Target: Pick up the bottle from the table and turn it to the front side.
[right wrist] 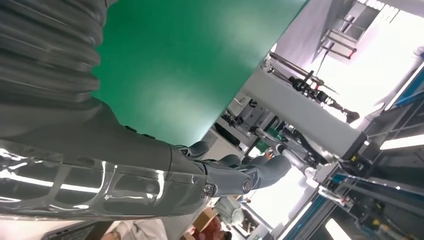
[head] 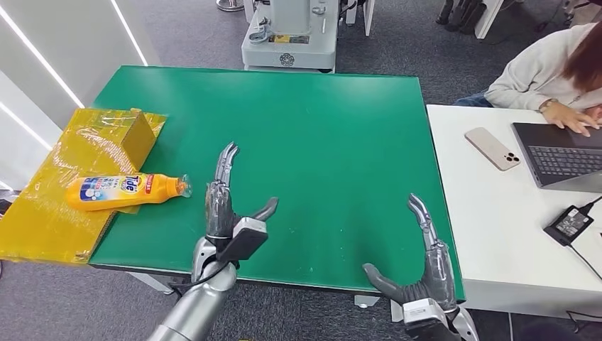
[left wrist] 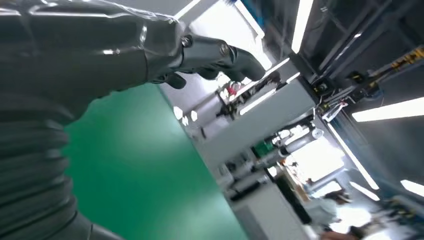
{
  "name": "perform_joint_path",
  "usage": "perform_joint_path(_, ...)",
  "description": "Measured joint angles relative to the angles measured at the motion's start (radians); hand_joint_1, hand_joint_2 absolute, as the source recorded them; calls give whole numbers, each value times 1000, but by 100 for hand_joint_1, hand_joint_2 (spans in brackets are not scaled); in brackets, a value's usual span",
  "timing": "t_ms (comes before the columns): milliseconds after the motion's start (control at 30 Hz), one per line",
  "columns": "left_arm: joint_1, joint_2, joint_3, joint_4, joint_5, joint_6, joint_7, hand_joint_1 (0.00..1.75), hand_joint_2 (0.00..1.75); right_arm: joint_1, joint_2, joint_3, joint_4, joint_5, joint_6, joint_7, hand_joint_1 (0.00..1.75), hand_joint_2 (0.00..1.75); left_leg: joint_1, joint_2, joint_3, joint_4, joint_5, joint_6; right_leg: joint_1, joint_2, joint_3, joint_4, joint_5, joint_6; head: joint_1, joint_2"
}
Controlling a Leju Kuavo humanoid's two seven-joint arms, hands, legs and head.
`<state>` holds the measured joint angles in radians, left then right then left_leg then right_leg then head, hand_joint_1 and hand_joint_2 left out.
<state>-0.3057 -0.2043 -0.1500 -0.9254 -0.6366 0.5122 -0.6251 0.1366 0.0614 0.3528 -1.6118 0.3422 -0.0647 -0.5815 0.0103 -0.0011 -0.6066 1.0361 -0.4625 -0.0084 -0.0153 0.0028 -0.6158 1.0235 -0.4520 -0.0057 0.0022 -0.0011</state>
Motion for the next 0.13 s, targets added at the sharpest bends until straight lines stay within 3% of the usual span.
perform_joint_path(133,63,-14,-52,-77,160,-103,-35,0,175,21,10,-16,-6,-30,-18,-11,0,175,0,0,0,0,0,0,0,0,0,0,0,0,0,0)
